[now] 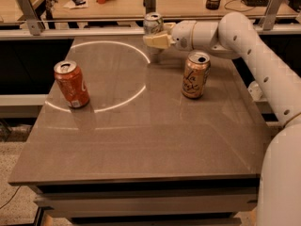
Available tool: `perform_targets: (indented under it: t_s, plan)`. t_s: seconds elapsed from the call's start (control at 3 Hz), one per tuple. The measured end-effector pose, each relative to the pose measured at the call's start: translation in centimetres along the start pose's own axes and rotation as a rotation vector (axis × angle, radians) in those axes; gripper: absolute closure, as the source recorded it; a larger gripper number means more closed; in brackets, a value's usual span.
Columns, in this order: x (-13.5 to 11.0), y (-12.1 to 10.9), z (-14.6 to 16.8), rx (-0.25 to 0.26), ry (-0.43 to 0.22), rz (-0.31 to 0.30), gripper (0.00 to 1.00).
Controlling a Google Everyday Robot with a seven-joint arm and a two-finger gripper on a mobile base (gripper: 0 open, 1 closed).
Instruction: Knock 7up can over
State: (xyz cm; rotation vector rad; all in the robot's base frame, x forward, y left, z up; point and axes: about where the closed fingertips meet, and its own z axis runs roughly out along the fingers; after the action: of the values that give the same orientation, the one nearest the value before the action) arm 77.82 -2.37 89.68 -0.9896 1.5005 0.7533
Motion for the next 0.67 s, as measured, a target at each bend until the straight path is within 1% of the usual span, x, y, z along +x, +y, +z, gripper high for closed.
perform_targets:
  t_s: [0.33,0.67]
  plan:
    - [-2.9,-1.4,-3.2,0.018,0.080,-0.099,1.00]
    - [-4.4,-1.5,-6.0,-0.001,0.208,-0.237,1.00]
